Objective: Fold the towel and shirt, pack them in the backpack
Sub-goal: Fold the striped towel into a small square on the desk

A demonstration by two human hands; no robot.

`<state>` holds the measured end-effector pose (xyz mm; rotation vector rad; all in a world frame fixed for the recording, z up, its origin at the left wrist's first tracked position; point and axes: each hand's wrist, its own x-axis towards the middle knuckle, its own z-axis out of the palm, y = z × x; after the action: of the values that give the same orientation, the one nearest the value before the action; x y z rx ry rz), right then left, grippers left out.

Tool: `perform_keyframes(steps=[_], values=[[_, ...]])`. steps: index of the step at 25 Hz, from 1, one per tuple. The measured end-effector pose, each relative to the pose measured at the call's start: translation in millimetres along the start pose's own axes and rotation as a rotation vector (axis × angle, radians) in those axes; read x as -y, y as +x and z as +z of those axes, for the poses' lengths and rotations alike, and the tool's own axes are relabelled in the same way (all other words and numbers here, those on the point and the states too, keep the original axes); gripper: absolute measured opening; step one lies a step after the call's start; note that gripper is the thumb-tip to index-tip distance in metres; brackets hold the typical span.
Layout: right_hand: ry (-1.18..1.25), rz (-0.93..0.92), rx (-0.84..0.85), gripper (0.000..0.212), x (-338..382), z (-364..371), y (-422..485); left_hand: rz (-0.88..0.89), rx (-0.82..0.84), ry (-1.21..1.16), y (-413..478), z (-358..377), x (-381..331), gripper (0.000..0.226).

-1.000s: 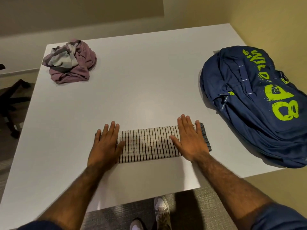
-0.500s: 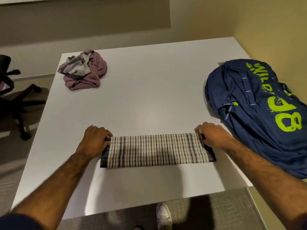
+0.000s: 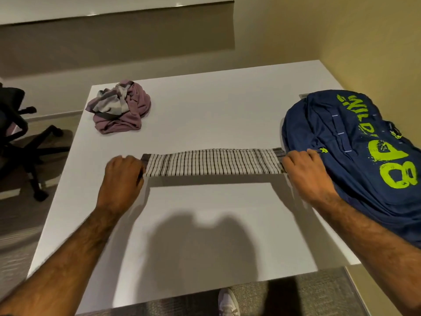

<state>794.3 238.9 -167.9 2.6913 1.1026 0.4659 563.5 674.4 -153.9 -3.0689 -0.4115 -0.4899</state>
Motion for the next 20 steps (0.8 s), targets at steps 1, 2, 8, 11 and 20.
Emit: perform_keyframes(steps=[1, 2, 8, 11, 20], values=[[0.001, 0.009, 0.017, 0.031, 5.5, 8.6, -11.9, 0.034, 0.01, 0.012, -14.8, 9.7, -2.4, 0.014], [0.014, 0.013, 0.054, 0.032, 13.0, 18.9, -25.4, 0.077, 0.046, 0.009, -31.5, 22.6, -4.8, 0.015], [0.131, 0.227, 0.191, 0.031, 46.2, 37.4, -79.5, 0.006, 0.222, -0.182, -83.1, 58.4, -13.2, 0.023], [0.31, 0.307, 0.111, 0.045, 84.5, 20.9, -57.9, 0.016, 0.182, -0.184, -64.2, 67.0, -42.9, 0.041], [0.566, 0.019, 0.047, 0.049, 219.4, 37.5, 10.5, 0.013, 0.325, -0.177, -23.0, 119.3, -141.2, 0.059]])
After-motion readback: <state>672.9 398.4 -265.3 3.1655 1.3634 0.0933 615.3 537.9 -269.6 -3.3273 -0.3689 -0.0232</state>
